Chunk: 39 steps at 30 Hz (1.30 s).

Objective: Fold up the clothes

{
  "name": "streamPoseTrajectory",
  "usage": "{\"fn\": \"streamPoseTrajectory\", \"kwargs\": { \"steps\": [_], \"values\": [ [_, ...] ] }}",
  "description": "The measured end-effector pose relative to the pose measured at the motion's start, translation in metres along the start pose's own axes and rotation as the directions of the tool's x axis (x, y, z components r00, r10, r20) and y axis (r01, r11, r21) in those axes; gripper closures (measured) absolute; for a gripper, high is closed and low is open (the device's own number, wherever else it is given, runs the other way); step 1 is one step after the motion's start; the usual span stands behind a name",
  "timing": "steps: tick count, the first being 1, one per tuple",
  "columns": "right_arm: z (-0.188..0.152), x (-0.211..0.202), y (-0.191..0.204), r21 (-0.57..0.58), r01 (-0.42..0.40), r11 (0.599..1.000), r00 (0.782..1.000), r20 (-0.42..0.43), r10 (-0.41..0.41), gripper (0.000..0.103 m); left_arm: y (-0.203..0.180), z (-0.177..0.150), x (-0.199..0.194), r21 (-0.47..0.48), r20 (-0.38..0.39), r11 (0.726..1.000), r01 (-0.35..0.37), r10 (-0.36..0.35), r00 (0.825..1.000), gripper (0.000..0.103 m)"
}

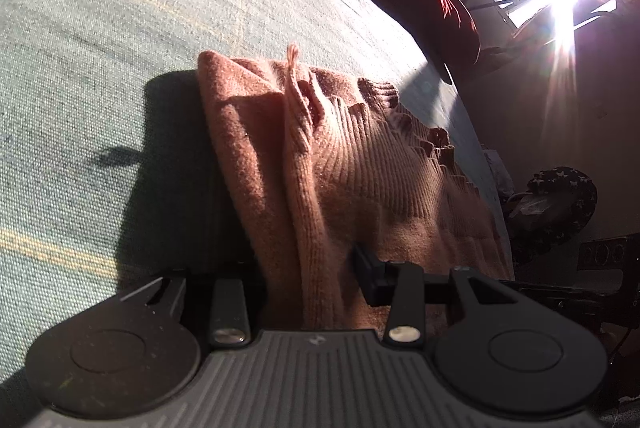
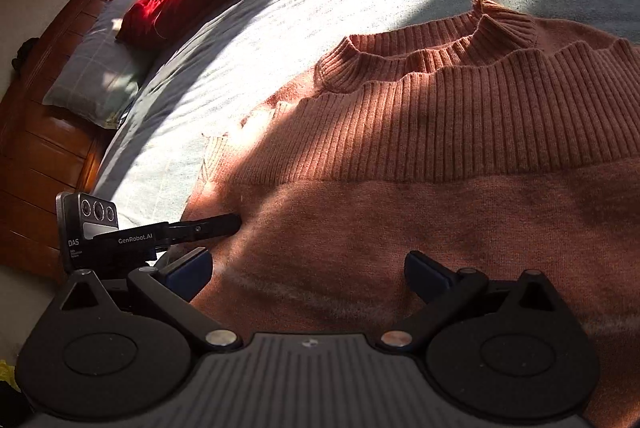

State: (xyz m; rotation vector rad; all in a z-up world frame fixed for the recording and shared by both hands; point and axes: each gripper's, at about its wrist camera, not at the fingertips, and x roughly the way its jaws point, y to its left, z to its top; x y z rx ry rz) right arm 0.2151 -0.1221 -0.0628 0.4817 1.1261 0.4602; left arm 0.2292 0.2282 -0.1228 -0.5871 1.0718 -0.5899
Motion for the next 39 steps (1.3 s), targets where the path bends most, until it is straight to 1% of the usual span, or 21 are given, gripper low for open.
{"fn": "streamPoseTrajectory", "kwargs": {
  "steps": [2, 7, 17, 19, 23, 25, 27, 30, 33, 37, 39],
  "values": [
    [-0.008, -0.001, 0.003, -0.028, 0.012, 1.000, 1.000, 0.017, -0.012, 0.000, -0.002, -0.002, -0.001, 0.009, 0.011, 1.000, -0.009, 0.009, 1.000, 0.062],
    [-0.026, -0.006, 0.007, -0.065, 0.012, 0.998, 0.999, 0.033, -0.009, 0.000, -0.004, -0.005, -0.003, 0.021, 0.038, 1.000, -0.023, 0.023, 0.999, 0.062],
    [-0.062, -0.016, 0.015, -0.140, 0.012, 0.990, 0.998, 0.064, -0.003, 0.000, -0.010, -0.011, -0.006, 0.009, 0.082, 0.999, -0.050, 0.049, 0.995, 0.062],
    [-0.061, -0.022, 0.011, -0.142, 0.010, 0.990, 0.997, 0.078, 0.001, 0.000, -0.008, -0.012, -0.008, -0.014, 0.094, 0.999, -0.038, 0.039, 0.995, 0.062],
    [-0.058, -0.035, 0.002, -0.143, 0.005, 0.990, 0.994, 0.110, 0.011, 0.000, 0.003, -0.018, -0.014, -0.046, 0.101, 0.999, 0.017, -0.012, 0.995, 0.063],
    [-0.056, -0.041, -0.003, -0.143, 0.003, 0.990, 0.992, 0.126, 0.015, 0.000, 0.009, -0.018, -0.015, -0.059, 0.087, 0.997, 0.048, -0.043, 0.995, 0.063],
    [-0.055, -0.047, -0.007, -0.143, 0.001, 0.990, 0.990, 0.142, 0.020, 0.000, 0.014, -0.012, -0.011, -0.064, 0.059, 0.996, 0.065, -0.062, 0.996, 0.063],
    [-0.049, -0.053, -0.013, -0.138, -0.002, 0.991, 0.987, 0.160, 0.024, 0.000, 0.015, 0.005, 0.002, -0.037, -0.015, 0.995, 0.095, -0.095, 0.995, 0.063],
    [-0.034, -0.047, -0.016, -0.113, -0.003, 0.994, 0.987, 0.161, 0.021, 0.000, 0.019, 0.019, 0.010, -0.045, -0.080, 0.991, 0.125, -0.129, 0.988, 0.064],
    [-0.021, -0.041, -0.013, -0.102, -0.002, 0.995, 0.987, 0.157, 0.018, 0.000, 0.017, 0.020, 0.007, -0.030, -0.145, 0.992, 0.122, -0.125, 0.981, 0.064],
    [-0.017, -0.041, -0.013, -0.101, -0.007, 0.995, 0.988, 0.155, 0.023, 0.000, 0.018, 0.021, 0.009, -0.049, -0.160, 0.991, 0.122, -0.129, 0.979, 0.064]
  ]
}}
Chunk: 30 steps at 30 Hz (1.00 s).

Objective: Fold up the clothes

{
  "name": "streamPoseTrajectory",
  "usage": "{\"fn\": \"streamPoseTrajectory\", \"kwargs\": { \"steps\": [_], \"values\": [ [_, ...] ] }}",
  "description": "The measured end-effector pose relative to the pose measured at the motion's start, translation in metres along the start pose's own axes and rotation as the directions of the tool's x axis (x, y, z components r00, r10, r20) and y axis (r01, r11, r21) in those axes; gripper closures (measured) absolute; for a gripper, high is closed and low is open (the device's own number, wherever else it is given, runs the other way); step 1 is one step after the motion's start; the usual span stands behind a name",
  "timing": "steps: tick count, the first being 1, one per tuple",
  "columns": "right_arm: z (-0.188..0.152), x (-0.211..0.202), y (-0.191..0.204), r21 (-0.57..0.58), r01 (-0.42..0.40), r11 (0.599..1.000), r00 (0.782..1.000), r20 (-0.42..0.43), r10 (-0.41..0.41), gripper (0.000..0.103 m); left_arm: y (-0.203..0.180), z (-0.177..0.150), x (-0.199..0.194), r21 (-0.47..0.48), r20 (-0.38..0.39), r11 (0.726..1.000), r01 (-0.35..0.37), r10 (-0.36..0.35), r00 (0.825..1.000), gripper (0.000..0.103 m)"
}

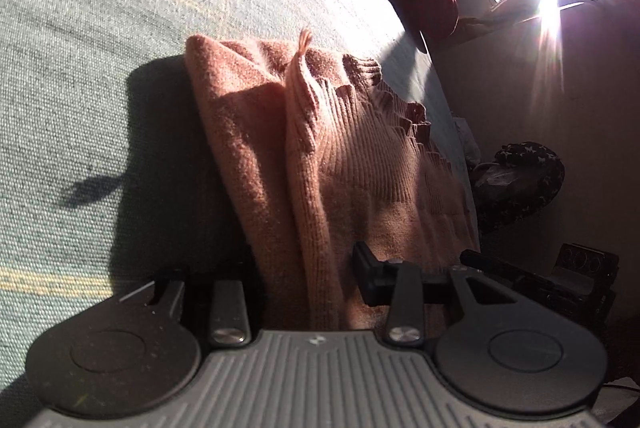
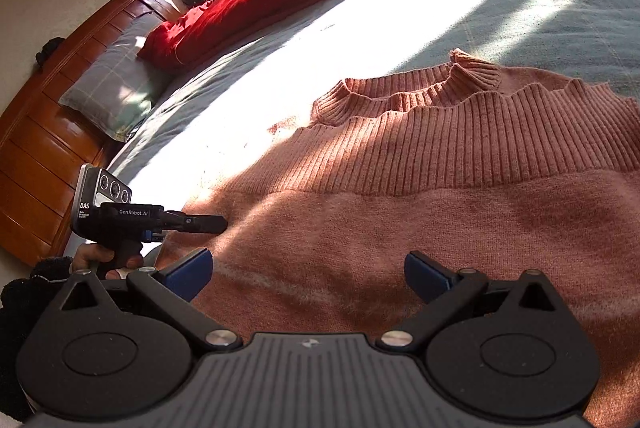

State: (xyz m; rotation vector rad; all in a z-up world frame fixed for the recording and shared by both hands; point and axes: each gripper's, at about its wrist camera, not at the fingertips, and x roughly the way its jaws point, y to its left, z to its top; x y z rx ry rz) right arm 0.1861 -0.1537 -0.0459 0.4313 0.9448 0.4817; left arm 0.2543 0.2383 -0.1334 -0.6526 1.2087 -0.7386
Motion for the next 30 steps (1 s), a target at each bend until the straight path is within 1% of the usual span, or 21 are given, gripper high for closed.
{"fn": "streamPoseTrajectory", "kwargs": {
  "steps": [1, 3, 5, 7, 8, 10, 13, 16, 21, 25, 27, 30],
  "values": [
    [0.003, 0.001, 0.000, 0.002, 0.001, 1.000, 1.000, 0.002, -0.001, 0.000, 0.000, 0.001, 0.002, -0.005, -0.004, 1.000, -0.003, 0.003, 1.000, 0.068],
    [0.008, 0.002, 0.000, 0.008, 0.004, 1.000, 1.000, 0.009, -0.004, 0.000, -0.007, -0.001, 0.004, 0.003, 0.000, 0.999, -0.035, 0.036, 0.999, 0.071],
    [0.014, 0.004, 0.000, 0.013, 0.007, 1.000, 1.000, 0.015, -0.007, 0.000, -0.020, -0.004, 0.004, 0.019, 0.012, 0.995, -0.096, 0.095, 0.995, 0.073],
    [0.018, 0.004, -0.001, 0.016, 0.008, 1.000, 1.000, 0.023, -0.008, 0.000, -0.035, -0.006, 0.004, 0.034, 0.027, 0.987, -0.157, 0.156, 0.987, 0.076],
    [0.020, 0.005, -0.003, 0.020, 0.009, 1.000, 1.000, 0.024, -0.010, 0.000, -0.041, -0.006, 0.003, 0.038, 0.036, 0.983, -0.177, 0.176, 0.984, 0.077],
    [0.022, 0.007, -0.006, 0.030, 0.013, 0.999, 1.000, 0.022, -0.013, 0.000, -0.049, -0.005, -0.001, 0.034, 0.054, 0.981, -0.192, 0.190, 0.980, 0.078],
    [0.021, 0.014, -0.009, 0.040, -0.011, 0.999, 1.000, -0.003, 0.012, 0.000, -0.062, -0.003, -0.006, 0.028, 0.081, 0.976, -0.215, 0.212, 0.974, 0.080],
    [0.019, 0.022, -0.012, 0.051, -0.038, 0.998, 0.999, -0.029, 0.039, 0.000, -0.074, -0.002, -0.012, 0.032, 0.101, 0.976, -0.214, 0.210, 0.972, 0.081],
    [0.017, 0.034, -0.017, 0.069, -0.081, 0.994, 0.994, -0.073, 0.086, 0.000, -0.096, -0.002, -0.018, 0.028, 0.111, 0.976, -0.218, 0.214, 0.971, 0.082],
    [0.015, 0.043, -0.021, 0.085, -0.114, 0.990, 0.987, -0.106, 0.123, 0.000, -0.117, -0.002, -0.016, 0.026, 0.125, 0.970, -0.242, 0.237, 0.963, 0.082],
    [0.016, 0.034, -0.023, 0.088, -0.128, 0.988, 0.987, -0.090, 0.135, 0.000, -0.128, -0.004, -0.016, 0.019, 0.138, 0.968, -0.249, 0.244, 0.960, 0.082],
    [0.021, 0.006, -0.030, 0.050, -0.127, 0.991, 0.991, -0.028, 0.129, 0.000, -0.148, -0.009, -0.017, -0.001, 0.157, 0.968, -0.249, 0.246, 0.956, 0.082]
  ]
}}
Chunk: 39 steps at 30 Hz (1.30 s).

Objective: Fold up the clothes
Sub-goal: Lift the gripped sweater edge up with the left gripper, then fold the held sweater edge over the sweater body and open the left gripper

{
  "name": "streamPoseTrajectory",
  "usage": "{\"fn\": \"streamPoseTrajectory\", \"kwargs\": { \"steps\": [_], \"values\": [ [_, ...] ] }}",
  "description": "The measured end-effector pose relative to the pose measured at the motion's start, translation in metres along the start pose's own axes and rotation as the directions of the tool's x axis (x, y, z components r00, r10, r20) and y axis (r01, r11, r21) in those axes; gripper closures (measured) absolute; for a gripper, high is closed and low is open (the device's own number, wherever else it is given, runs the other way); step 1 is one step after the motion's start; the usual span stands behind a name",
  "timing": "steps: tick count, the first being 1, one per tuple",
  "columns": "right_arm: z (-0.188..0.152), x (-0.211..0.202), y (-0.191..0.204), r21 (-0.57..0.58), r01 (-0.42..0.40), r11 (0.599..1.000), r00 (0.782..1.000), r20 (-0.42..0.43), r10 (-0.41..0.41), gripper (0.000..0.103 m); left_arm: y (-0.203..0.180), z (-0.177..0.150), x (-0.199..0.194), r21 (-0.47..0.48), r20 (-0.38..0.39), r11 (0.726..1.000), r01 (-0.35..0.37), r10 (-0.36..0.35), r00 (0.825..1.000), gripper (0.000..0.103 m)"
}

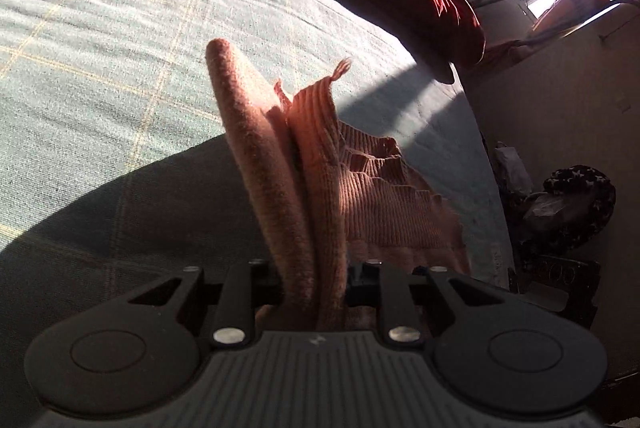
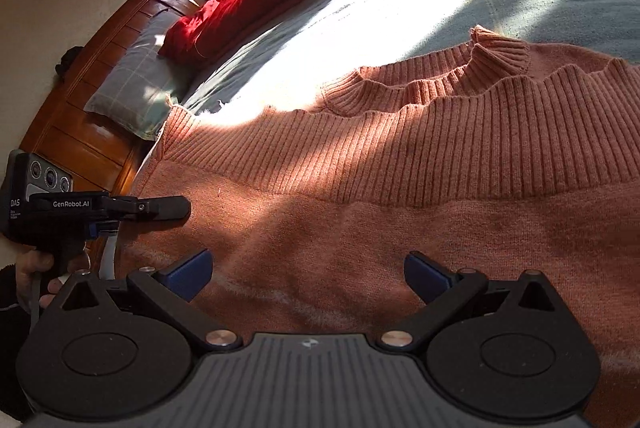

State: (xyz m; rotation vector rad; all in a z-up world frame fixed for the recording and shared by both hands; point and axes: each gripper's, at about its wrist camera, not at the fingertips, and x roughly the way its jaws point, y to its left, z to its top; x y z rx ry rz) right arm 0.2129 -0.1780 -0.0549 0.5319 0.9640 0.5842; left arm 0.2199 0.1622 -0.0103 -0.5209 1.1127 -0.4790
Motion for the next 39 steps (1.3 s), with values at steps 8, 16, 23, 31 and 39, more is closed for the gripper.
{"fn": "streamPoseTrajectory", "kwargs": {
  "steps": [8, 16, 23, 31, 39],
  "values": [
    [0.022, -0.054, -0.039, 0.018, -0.007, 1.000, 0.994, 0.109, 0.005, 0.000, -0.065, -0.013, 0.000, -0.017, 0.054, 1.000, -0.018, 0.019, 0.998, 0.083],
    [0.032, -0.088, -0.081, 0.038, -0.013, 0.999, 0.986, 0.165, 0.006, 0.000, -0.114, -0.021, 0.017, -0.054, 0.083, 0.998, -0.031, 0.035, 0.996, 0.083],
    [0.024, -0.118, -0.126, 0.135, -0.028, 0.990, 0.972, 0.233, -0.005, 0.000, -0.157, -0.023, 0.043, -0.031, 0.063, 0.999, -0.026, 0.028, 0.998, 0.083],
    [0.011, -0.145, -0.172, 0.242, -0.046, 0.969, 0.952, 0.303, -0.031, 0.000, -0.201, -0.026, 0.082, 0.020, 0.001, 0.999, 0.026, -0.026, 1.000, 0.086],
    [-0.002, -0.164, -0.198, 0.294, -0.040, 0.955, 0.936, 0.346, -0.068, 0.000, -0.221, -0.034, 0.128, 0.020, -0.070, 0.999, 0.048, -0.047, 0.996, 0.086]
  ]
}}
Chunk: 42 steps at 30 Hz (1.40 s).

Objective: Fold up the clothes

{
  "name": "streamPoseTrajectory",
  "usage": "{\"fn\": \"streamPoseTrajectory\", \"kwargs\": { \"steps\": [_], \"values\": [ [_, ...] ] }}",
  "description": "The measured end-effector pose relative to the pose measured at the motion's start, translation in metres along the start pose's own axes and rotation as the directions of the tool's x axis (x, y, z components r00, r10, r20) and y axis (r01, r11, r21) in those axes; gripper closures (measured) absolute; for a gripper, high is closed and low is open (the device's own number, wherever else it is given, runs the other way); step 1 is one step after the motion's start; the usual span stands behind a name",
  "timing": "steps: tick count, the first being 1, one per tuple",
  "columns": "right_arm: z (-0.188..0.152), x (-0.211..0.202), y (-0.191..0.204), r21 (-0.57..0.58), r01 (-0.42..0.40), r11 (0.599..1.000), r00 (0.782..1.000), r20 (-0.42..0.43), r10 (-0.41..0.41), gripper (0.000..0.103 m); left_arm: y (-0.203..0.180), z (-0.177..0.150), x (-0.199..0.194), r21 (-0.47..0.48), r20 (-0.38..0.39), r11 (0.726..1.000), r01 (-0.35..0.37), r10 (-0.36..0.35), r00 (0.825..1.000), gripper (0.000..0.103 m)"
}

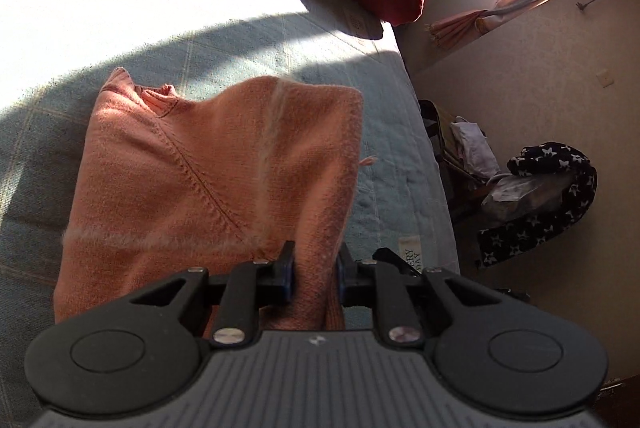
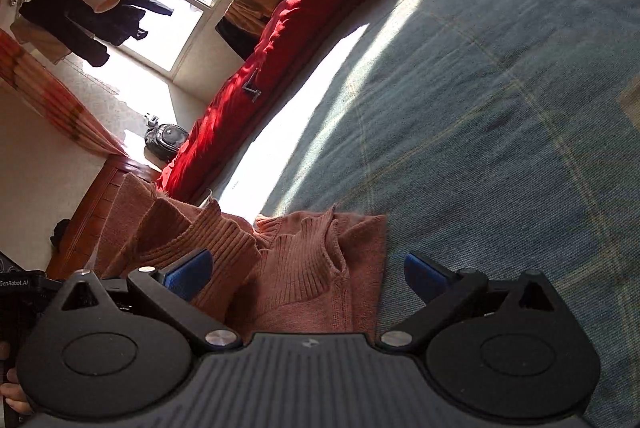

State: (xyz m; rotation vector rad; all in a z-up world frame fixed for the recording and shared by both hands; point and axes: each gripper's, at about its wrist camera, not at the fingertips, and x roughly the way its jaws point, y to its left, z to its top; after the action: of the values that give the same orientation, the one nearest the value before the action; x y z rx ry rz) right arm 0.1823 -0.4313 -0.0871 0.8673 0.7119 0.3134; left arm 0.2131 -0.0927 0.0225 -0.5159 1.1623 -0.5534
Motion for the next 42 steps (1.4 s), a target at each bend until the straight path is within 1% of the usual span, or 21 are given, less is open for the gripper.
{"fn": "streamPoseTrajectory", "kwargs": {
  "steps": [3, 9, 15, 16, 17, 18, 20, 23, 25, 28, 30, 32, 34, 36, 38, 39, 41, 42],
  "values": [
    [0.000, -0.004, -0.011, 0.025, 0.013, 1.000, 1.000, 0.010, -0.013, 0.000, -0.005, -0.001, 0.015, -0.001, -0.022, 1.000, -0.004, 0.004, 1.000, 0.086],
    [-0.001, -0.013, -0.024, 0.052, 0.026, 0.998, 0.999, 0.031, -0.027, 0.000, -0.009, -0.002, 0.048, -0.035, -0.059, 0.999, -0.023, 0.021, 0.998, 0.086],
    [-0.001, -0.022, -0.032, 0.063, 0.039, 0.997, 0.998, 0.053, -0.043, 0.000, -0.010, -0.008, 0.081, -0.036, -0.113, 0.996, -0.079, 0.075, 0.991, 0.085],
    [-0.001, -0.024, -0.034, 0.068, 0.045, 0.997, 0.997, 0.056, -0.049, 0.000, -0.010, -0.009, 0.085, -0.032, -0.124, 0.996, -0.087, 0.082, 0.989, 0.084],
    [-0.002, -0.026, -0.036, 0.072, 0.052, 0.996, 0.997, 0.060, -0.056, 0.000, -0.011, -0.010, 0.090, -0.025, -0.133, 0.995, -0.091, 0.087, 0.987, 0.080],
    [-0.002, -0.028, -0.037, 0.074, 0.058, 0.996, 0.996, 0.064, -0.063, 0.000, -0.013, -0.011, 0.093, -0.017, -0.139, 0.996, -0.089, 0.086, 0.987, 0.078],
    [-0.003, -0.031, -0.039, 0.077, 0.074, 0.994, 0.994, 0.069, -0.079, 0.000, -0.017, -0.011, 0.098, 0.002, -0.143, 0.997, -0.074, 0.074, 0.987, 0.068],
    [-0.003, -0.033, -0.043, 0.085, 0.086, 0.993, 0.993, 0.074, -0.092, 0.000, -0.027, -0.012, 0.105, 0.040, -0.175, 0.999, -0.018, 0.025, 0.984, 0.068],
    [-0.003, -0.034, -0.044, 0.086, 0.095, 0.992, 0.992, 0.072, -0.101, 0.000, -0.032, -0.012, 0.106, 0.069, -0.182, 0.998, 0.000, 0.013, 0.983, 0.068],
    [-0.003, -0.034, -0.041, 0.066, 0.103, 0.992, 0.992, 0.064, -0.107, 0.000, -0.038, -0.012, 0.100, 0.151, -0.176, 0.988, 0.030, -0.003, 0.984, 0.062],
    [-0.004, -0.034, -0.039, 0.047, 0.101, 0.994, 0.993, 0.059, -0.104, 0.000, -0.041, -0.013, 0.091, 0.216, -0.159, 0.976, 0.042, -0.007, 0.987, 0.059],
    [-0.005, -0.035, -0.036, 0.017, 0.087, 0.996, 0.995, 0.046, -0.087, 0.000, -0.041, -0.015, 0.081, 0.279, -0.135, 0.960, 0.032, 0.006, 0.991, 0.053],
    [-0.006, -0.037, -0.032, -0.014, 0.070, 0.997, 0.997, 0.034, -0.069, 0.000, -0.040, -0.019, 0.069, 0.344, -0.106, 0.939, 0.014, 0.024, 0.994, 0.051],
    [-0.008, -0.038, -0.027, -0.035, 0.043, 0.998, 0.999, 0.015, -0.042, 0.000, -0.037, -0.026, 0.056, 0.417, -0.068, 0.909, -0.018, 0.050, 0.996, 0.050],
    [-0.010, -0.039, -0.021, -0.058, 0.012, 0.998, 1.000, -0.005, -0.012, 0.000, -0.030, -0.035, 0.044, 0.473, -0.027, 0.879, -0.055, 0.077, 0.997, 0.045],
    [-0.011, -0.040, -0.017, -0.073, -0.006, 0.997, 1.000, -0.014, 0.005, 0.000, -0.025, -0.041, 0.037, 0.498, -0.004, 0.864, -0.074, 0.088, 0.996, 0.044],
    [-0.016, -0.040, -0.009, -0.096, -0.039, 0.995, 0.999, -0.035, 0.036, 0.006, -0.014, -0.054, 0.024, 0.540, 0.045, 0.834, -0.112, 0.105, 0.994, 0.041],
    [-0.020, -0.039, -0.004, -0.105, -0.057, 0.993, 0.997, -0.050, 0.052, 0.009, -0.008, -0.062, 0.017, 0.553, 0.068, 0.824, -0.127, 0.107, 0.992, 0.040]
  ]
}}
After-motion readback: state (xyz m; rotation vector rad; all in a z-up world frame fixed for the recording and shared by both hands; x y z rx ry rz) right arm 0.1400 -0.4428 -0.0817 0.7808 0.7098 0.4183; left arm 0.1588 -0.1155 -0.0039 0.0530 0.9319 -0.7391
